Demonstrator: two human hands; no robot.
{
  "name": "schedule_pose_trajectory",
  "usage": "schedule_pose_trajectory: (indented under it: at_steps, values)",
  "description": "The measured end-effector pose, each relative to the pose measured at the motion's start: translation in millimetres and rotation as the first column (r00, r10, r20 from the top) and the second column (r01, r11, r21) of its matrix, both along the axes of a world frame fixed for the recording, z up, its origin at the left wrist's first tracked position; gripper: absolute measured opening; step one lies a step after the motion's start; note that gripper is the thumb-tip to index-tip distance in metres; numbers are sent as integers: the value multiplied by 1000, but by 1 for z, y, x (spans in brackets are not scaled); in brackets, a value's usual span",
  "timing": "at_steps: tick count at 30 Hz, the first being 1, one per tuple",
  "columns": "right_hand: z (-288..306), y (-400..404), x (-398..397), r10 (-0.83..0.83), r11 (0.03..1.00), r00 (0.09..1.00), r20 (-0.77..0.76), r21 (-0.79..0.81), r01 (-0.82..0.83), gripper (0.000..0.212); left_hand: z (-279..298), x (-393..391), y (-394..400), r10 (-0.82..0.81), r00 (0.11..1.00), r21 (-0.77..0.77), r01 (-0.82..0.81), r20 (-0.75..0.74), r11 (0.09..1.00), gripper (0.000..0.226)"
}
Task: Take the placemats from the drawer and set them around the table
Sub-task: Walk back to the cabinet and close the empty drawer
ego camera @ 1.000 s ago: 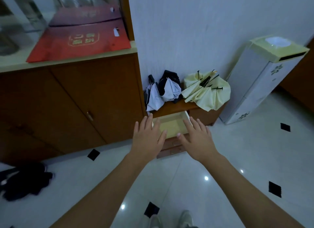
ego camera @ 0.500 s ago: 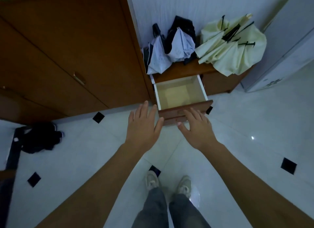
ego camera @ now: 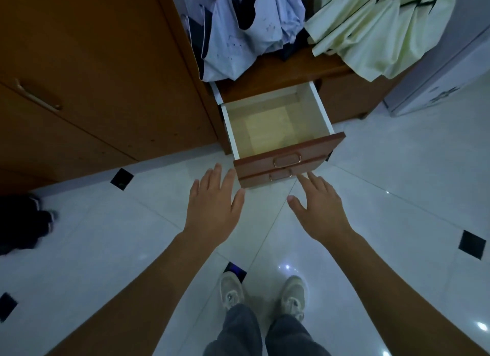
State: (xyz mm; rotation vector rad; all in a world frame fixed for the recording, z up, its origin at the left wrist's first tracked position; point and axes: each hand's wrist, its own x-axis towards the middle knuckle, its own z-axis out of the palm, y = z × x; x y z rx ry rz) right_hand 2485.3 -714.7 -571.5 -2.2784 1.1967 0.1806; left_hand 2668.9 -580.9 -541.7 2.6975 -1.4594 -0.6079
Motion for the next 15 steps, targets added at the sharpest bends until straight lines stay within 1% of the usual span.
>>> schedule_pose_trajectory:
  at_steps: [5, 8, 11, 15]
  values:
    - [-71, -2, 20, -46, 999, 998, 36, -9, 47, 61, -79, 9, -15, 22, 1000, -15, -22, -8, 1000, 60]
    - [-118, -8, 32, -53, 998, 997, 57, -26, 55, 61, -131, 16, -22, 55, 998, 12, -55, -7, 998, 63]
    - [-165, -18, 42, -67, 996, 990, 125, -49, 74, 59, -183, 30, -26, 64, 998, 9, -65, 12, 998, 66]
    - [-224, -32, 50, -92, 985, 958, 270, -116, 128, 55, -247, 53, -34, 89, 994, -55, -85, 69, 995, 71]
